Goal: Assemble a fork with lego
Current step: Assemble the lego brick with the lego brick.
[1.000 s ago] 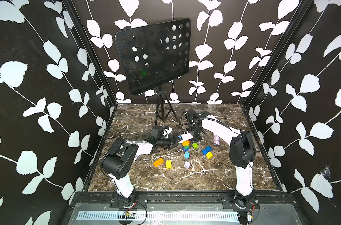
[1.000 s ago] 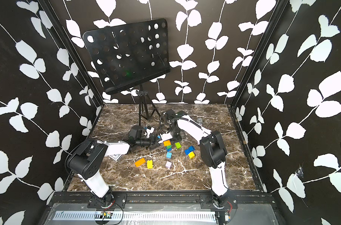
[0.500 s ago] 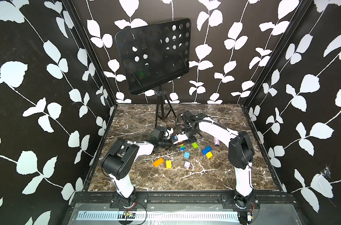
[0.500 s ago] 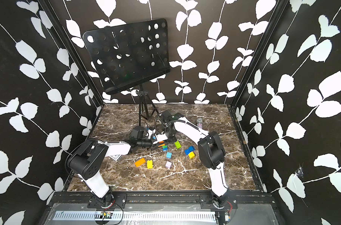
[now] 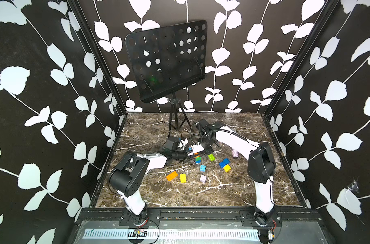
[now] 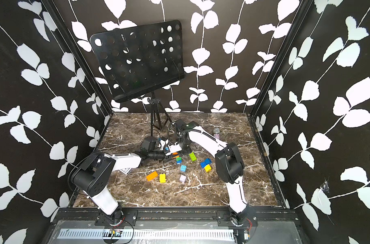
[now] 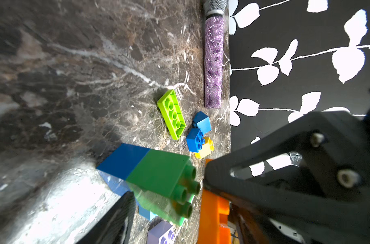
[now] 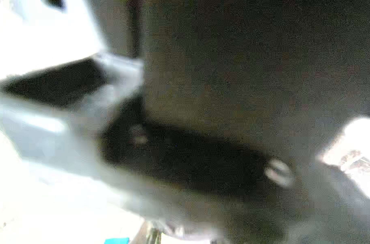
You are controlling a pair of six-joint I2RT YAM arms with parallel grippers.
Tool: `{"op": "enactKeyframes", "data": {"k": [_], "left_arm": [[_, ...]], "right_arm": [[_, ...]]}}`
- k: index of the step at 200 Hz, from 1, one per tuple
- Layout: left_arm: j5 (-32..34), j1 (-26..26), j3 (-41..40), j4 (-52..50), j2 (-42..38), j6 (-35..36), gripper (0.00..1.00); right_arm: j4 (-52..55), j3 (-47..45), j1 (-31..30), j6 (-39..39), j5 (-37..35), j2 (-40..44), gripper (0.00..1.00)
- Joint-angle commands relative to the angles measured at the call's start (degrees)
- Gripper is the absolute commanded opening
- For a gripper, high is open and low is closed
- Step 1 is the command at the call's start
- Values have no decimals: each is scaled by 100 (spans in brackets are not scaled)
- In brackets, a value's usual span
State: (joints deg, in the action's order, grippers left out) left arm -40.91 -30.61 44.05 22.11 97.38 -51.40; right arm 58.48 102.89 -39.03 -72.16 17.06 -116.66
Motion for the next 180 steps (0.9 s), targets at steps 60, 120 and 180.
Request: {"op": "enactKeyframes", "data": {"k": [60, 120, 180], "left_arm": [[405, 3, -55, -262, -149, 162, 71], [592, 33, -144, -225, -86, 86, 69], [585, 33, -315, 198, -79, -8, 77]], "right_arm": [[59, 9, -21, -76, -267, -196, 32], [278, 1, 29, -106, -362, -287, 31], [722, 274, 70, 33, -342, -261, 29]]}}
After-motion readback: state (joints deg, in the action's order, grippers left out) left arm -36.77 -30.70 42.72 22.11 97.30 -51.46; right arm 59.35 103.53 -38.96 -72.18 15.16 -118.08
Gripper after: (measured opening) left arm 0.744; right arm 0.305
